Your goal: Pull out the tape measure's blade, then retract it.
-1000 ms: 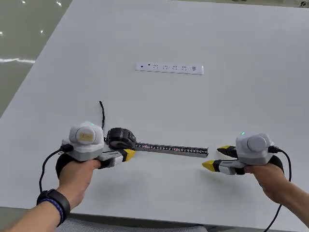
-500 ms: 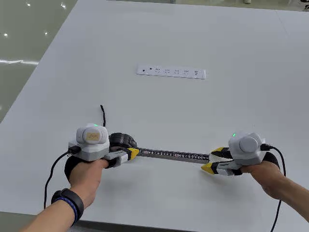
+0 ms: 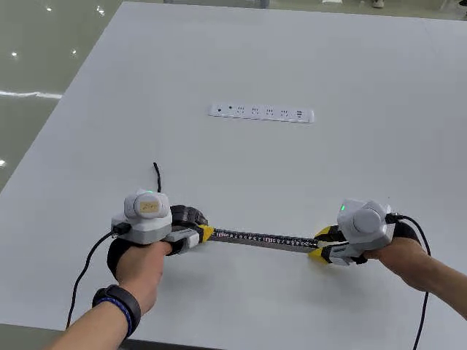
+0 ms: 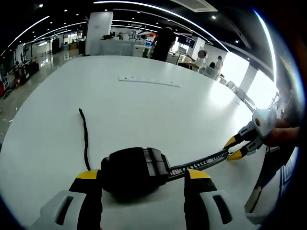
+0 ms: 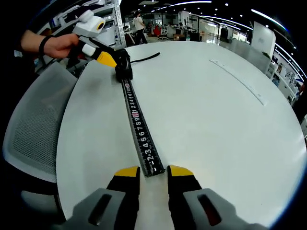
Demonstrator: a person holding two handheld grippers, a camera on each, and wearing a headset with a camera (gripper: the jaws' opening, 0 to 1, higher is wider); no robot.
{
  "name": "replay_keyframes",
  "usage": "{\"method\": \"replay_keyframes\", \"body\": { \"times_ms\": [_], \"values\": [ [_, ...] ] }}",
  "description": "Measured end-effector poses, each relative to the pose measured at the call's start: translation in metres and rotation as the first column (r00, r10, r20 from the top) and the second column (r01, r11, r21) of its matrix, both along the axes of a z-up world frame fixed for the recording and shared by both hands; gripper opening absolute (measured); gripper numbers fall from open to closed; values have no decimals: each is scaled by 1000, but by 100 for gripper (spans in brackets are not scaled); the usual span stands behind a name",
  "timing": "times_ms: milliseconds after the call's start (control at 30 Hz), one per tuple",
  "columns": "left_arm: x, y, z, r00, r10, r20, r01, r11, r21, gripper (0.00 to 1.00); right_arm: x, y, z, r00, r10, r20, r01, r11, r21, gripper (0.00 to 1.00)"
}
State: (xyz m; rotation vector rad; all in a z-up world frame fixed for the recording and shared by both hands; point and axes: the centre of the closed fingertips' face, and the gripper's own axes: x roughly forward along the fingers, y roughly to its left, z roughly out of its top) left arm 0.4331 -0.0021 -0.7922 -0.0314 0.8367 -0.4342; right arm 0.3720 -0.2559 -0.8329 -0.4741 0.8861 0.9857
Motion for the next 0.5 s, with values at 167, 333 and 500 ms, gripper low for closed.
{"method": "replay_keyframes", "body": {
  "times_ms": [167, 333, 500],
  "values": [
    [2, 1, -3, 999, 33, -8, -33, 999, 10, 67, 2, 0, 0, 999, 32, 5, -32, 999, -23, 17],
    [4, 1, -4, 997, 76, -16, -76, 997, 19, 67, 2, 0, -2, 999, 39, 5, -39, 999, -20, 16],
    [5, 2, -4, 996, 87, -17, -87, 996, 20, 67, 2, 0, -1, 999, 37, 5, -37, 999, -17, 16]
  ]
}}
